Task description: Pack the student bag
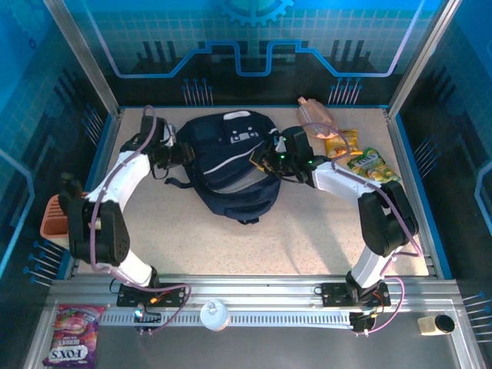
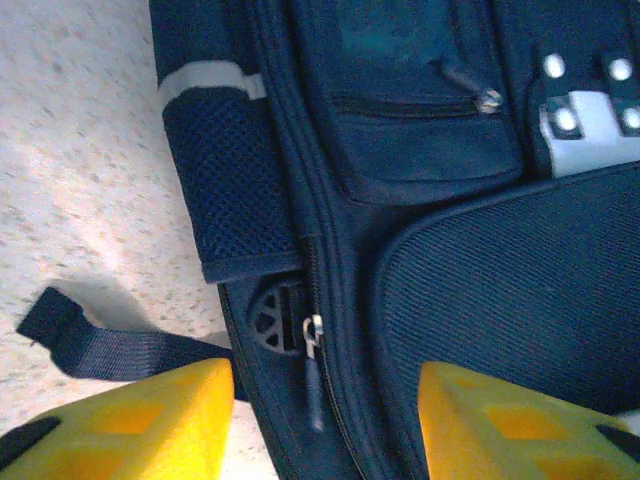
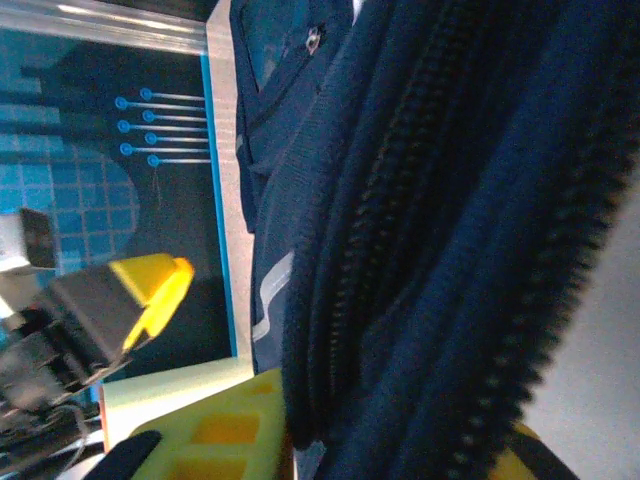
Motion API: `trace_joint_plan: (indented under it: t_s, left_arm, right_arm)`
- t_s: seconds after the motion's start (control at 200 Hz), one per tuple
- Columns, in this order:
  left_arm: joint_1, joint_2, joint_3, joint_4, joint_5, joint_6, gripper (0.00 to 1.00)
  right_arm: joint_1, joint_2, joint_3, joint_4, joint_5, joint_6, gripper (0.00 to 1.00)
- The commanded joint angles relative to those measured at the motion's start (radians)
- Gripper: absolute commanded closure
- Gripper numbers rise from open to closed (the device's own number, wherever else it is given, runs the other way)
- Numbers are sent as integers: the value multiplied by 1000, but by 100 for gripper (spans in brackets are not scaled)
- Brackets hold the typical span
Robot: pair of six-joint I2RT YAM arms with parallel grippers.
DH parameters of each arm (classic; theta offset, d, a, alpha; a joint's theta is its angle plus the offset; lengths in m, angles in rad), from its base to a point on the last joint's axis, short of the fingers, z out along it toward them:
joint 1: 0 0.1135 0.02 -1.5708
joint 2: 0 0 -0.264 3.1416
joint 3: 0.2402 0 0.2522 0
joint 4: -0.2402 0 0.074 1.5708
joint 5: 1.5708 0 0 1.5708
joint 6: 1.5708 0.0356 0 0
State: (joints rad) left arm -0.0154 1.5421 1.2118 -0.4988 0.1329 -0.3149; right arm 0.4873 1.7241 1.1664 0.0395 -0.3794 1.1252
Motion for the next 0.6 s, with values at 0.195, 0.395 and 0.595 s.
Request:
trace_joint_plan:
  t_s: [0.195, 0.395, 0.595]
  left_arm:
    - [26, -230, -115, 64, -64, -57, 10]
    - [47, -285, -183, 144, -63, -69, 1]
    - [59, -278, -187, 171, 2, -75, 1]
  right_arm:
    - [-16, -148, 30, -367, 239, -346, 33]
    - [-104, -253, 6, -512, 484, -497, 21]
    - [-285, -158, 44, -470, 410, -403, 20]
